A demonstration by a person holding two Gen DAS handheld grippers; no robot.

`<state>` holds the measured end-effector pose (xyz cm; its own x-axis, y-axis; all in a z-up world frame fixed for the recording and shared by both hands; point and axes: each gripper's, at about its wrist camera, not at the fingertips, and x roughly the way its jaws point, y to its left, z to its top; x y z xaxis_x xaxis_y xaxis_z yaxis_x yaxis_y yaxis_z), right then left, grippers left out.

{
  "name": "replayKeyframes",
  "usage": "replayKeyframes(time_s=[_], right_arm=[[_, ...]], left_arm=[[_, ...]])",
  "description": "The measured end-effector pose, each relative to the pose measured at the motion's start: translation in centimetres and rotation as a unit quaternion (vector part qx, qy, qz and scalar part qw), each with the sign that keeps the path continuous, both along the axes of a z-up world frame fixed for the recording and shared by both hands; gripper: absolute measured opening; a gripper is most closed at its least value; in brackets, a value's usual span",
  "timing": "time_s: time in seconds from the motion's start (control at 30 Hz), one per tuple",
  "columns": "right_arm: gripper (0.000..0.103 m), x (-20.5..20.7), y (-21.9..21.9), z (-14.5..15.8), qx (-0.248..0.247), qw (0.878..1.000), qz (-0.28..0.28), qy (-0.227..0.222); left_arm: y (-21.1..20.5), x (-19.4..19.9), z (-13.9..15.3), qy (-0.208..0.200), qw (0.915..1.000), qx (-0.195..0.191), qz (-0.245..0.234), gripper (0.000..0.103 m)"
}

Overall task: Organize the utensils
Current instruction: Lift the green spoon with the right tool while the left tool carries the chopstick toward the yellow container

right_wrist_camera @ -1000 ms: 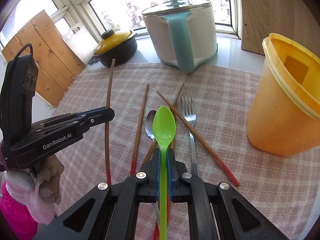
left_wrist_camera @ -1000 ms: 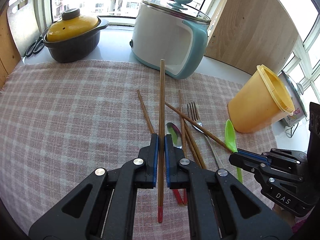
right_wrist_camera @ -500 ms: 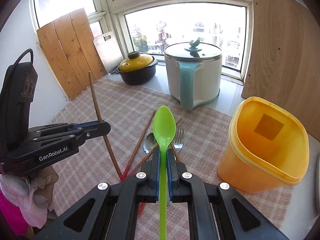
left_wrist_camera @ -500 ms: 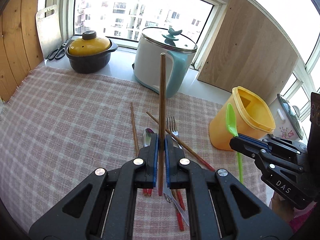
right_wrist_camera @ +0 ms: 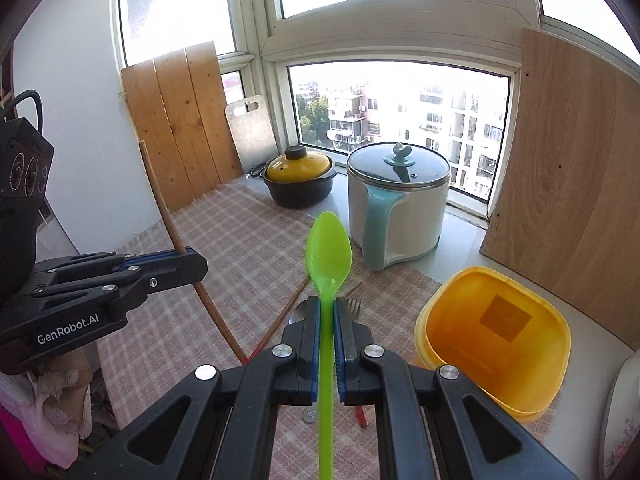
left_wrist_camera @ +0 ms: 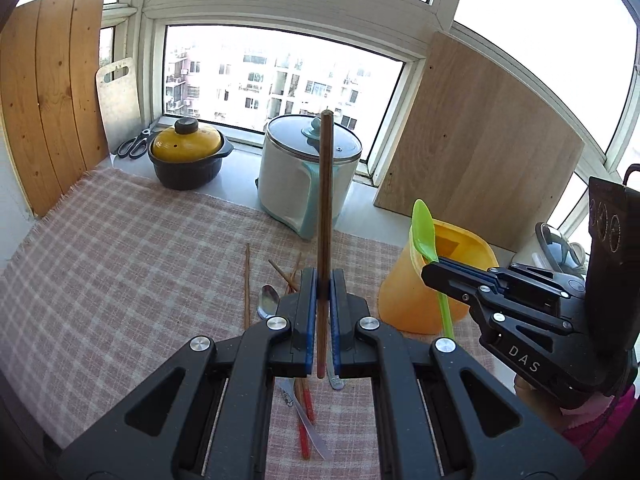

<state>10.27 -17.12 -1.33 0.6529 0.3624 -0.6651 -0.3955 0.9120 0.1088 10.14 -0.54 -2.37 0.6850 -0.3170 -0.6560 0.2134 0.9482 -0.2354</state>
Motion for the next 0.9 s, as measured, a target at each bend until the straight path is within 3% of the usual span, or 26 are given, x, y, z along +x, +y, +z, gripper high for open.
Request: replayKeyframes(time_s=[0.3,0.67,0.9], right_arm=[[0.004,0.9,-2.7,3.2,0.011,0.999,0.014,-0.042],[0.004,3.6,-7.1,5.0,0.015,0.997,0.002,-0.075],[0.004,5.1,-9.4,5.0,0.006,0.996,-0.015,-0.089]], left_arm=[[-2.4,-0.6,3.5,-0.034,0.9993,-0.007,0.013,0.004],[-6.2,0.2,7.0,-0.069,0.9972,-0.020,0.017,0.004],[-9.5,2.0,6.9,-0.066,0.9975,-0.025,0.002,0.004]])
